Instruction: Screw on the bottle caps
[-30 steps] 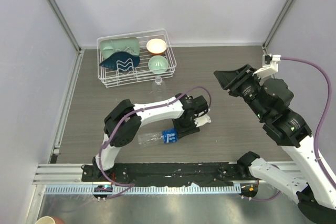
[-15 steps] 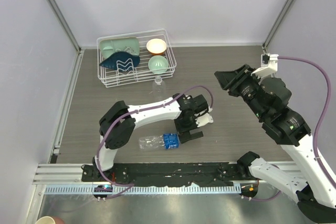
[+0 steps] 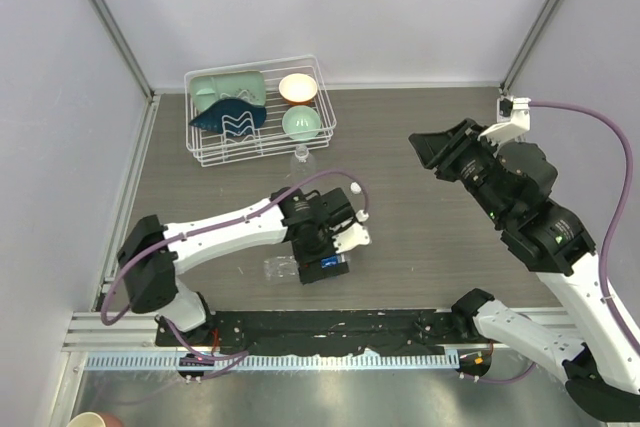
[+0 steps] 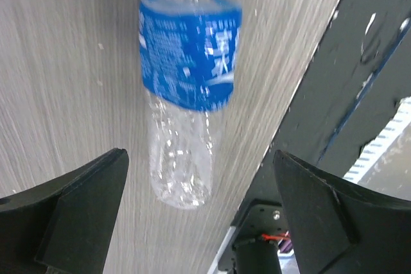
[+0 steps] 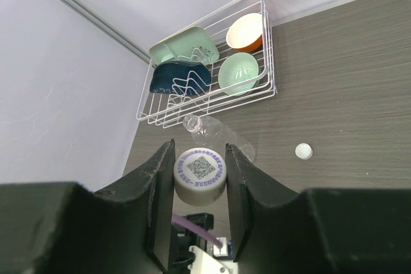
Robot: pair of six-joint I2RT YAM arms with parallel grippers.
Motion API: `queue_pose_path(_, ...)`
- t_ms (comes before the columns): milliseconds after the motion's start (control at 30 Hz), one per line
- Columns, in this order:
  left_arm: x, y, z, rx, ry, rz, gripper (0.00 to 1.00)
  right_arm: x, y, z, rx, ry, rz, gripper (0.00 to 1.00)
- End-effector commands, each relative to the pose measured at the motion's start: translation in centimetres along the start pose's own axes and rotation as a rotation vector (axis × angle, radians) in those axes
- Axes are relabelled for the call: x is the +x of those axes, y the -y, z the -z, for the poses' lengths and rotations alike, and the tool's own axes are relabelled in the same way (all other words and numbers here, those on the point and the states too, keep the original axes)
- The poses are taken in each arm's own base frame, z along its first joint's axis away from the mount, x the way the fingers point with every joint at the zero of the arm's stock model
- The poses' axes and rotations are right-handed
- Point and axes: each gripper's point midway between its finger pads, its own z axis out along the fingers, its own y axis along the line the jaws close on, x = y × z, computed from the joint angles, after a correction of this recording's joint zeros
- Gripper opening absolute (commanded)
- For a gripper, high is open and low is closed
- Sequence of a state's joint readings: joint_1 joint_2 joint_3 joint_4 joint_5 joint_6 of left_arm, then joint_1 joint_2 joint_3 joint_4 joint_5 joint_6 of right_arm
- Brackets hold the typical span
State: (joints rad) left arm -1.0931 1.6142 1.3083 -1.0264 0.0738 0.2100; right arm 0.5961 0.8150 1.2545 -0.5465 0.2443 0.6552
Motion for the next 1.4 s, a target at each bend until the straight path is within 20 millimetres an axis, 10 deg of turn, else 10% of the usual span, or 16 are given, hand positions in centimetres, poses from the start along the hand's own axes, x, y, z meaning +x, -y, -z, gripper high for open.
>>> queue_pose_path(0, 2.5, 0.1, 1.1, -0.036, 0.022, -0.039, 1.0, -1.8, -1.3, 0.5, -0.034, 0.044, 0.008, 0.19)
queue_pose_path(267, 6.2, -1.7, -2.3, -0.143, -0.049, -0.057, 1.0, -1.1, -1.6, 0.0, -0.054, 0.02, 0.01, 0.19)
queue_pose_path(867, 7.9, -2.7, -7.5, -0.124, -0.071, -0.081, 0.98, -0.5, -2.5, -0.4, -0.095, -0.015, 0.009, 0.16)
queue_pose_path(1133, 7.1, -1.9, -7.0, -0.051, -0.029, -0.027, 0.73, -0.6, -2.7, -0.5, -0.1, -0.014, 0.013, 0.13)
queue_pose_path(1367, 5.7, -1.7, -3.9, -0.043, 0.018, -0.023, 0.31, -1.3, -3.5, -0.6, -0.115, -0.016, 0.019, 0.11)
